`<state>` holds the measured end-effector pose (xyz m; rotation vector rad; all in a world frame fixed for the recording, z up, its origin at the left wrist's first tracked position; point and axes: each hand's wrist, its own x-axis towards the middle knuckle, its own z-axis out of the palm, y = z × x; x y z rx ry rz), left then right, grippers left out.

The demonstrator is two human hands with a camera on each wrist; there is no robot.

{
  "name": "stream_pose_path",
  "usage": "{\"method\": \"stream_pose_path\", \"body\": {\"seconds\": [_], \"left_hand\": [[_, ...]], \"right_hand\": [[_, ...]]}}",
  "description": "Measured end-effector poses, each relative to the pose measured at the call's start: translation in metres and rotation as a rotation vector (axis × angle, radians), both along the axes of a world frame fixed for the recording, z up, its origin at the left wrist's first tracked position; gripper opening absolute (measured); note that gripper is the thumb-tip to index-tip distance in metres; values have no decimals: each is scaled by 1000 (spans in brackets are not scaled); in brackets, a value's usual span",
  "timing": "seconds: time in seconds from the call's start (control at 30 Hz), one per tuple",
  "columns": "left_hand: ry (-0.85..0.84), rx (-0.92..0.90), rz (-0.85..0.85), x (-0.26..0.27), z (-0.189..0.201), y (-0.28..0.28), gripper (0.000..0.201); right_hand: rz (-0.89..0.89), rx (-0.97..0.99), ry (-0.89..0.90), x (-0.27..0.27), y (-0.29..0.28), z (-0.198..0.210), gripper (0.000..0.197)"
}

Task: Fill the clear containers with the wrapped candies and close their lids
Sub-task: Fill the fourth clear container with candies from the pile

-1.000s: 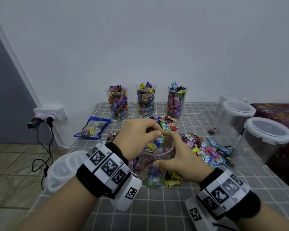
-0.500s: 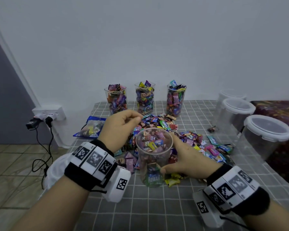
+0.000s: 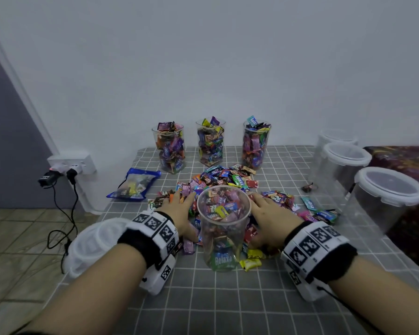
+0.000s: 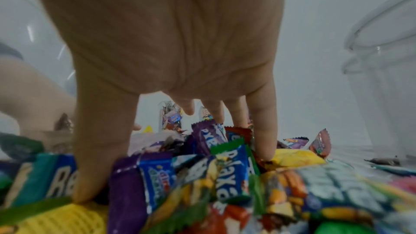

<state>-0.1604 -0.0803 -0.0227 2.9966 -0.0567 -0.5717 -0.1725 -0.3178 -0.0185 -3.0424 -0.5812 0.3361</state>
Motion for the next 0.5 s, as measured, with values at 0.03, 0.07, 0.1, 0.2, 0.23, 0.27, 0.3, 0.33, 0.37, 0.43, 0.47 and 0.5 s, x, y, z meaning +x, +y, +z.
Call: {"method": "stream_pose_path", "body": {"seconds": [0.03,0.07,0.1,0.2,0.23,0.27,0.3,0.33,0.37,0.43,0.47,0.5], "left_hand": [[0,12,-24,2,-2,-3,120],[2,20,-45,6,-5,-5,123],[-1,23,-69,9,-8,-6,128],[-19,18,-130,15,-13,-6,135],[-19,13,-148,15,-14,-6,134],[-16,14,-163,16,-15,-6,132],[-17,18,-178,16,-16,-6,127],[-22,22,-194,17,-17,-6,120],[-35,19,-210,16,-16,-7,111],[-68,2,-237,11,-11,-11,88],[-82,2,-252,8,-6,-14,77],[-98,6,-268,4,0,-17,68]], "right_hand": [[3,-1,-1,3,1,-2,117],[6,-1,7,4,2,-4,115],[7,2,23,5,3,-5,114],[18,20,46,6,6,-8,108],[22,26,39,6,7,-9,106],[23,32,28,6,7,-10,103],[22,41,20,7,7,-12,99],[19,53,13,7,7,-13,95],[15,65,7,8,7,-14,90],[5,85,-3,9,8,-15,81],[0,91,-9,10,9,-15,76],[-6,98,-17,10,10,-14,71]]}}
